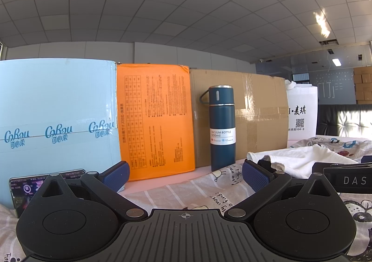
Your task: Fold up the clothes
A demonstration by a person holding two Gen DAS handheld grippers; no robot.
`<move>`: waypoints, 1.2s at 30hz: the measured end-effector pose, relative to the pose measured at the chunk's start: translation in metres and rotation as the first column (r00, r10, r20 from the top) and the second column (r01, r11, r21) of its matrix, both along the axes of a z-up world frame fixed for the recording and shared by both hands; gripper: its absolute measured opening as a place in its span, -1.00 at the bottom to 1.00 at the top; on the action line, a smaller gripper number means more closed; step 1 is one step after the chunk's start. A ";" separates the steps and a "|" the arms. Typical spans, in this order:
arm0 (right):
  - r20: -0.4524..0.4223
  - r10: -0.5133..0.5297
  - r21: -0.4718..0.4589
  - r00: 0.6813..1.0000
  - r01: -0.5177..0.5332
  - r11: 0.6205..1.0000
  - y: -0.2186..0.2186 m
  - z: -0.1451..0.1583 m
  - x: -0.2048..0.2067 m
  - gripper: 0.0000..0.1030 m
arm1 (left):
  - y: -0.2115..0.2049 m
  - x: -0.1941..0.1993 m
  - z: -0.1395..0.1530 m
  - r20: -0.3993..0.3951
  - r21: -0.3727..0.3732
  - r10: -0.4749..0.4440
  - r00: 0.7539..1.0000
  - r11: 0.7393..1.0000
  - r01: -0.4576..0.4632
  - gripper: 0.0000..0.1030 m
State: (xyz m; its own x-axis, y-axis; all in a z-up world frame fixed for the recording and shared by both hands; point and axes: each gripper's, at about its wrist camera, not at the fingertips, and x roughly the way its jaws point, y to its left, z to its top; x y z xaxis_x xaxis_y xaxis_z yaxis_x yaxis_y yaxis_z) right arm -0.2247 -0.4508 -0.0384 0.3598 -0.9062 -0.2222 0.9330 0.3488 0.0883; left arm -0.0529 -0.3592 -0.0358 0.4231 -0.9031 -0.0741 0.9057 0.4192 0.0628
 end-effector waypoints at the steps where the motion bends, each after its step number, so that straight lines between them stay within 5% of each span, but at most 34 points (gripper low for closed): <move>1: -0.001 0.001 0.001 1.000 -0.001 1.000 0.000 0.000 0.000 1.00 | 0.000 0.000 0.000 0.000 0.000 0.000 1.000 1.000 0.000 1.00; 36: -0.002 0.004 0.002 1.000 -0.004 1.000 0.000 0.001 0.000 1.00 | -0.001 -0.001 0.000 0.007 0.002 0.004 1.000 1.000 -0.004 1.00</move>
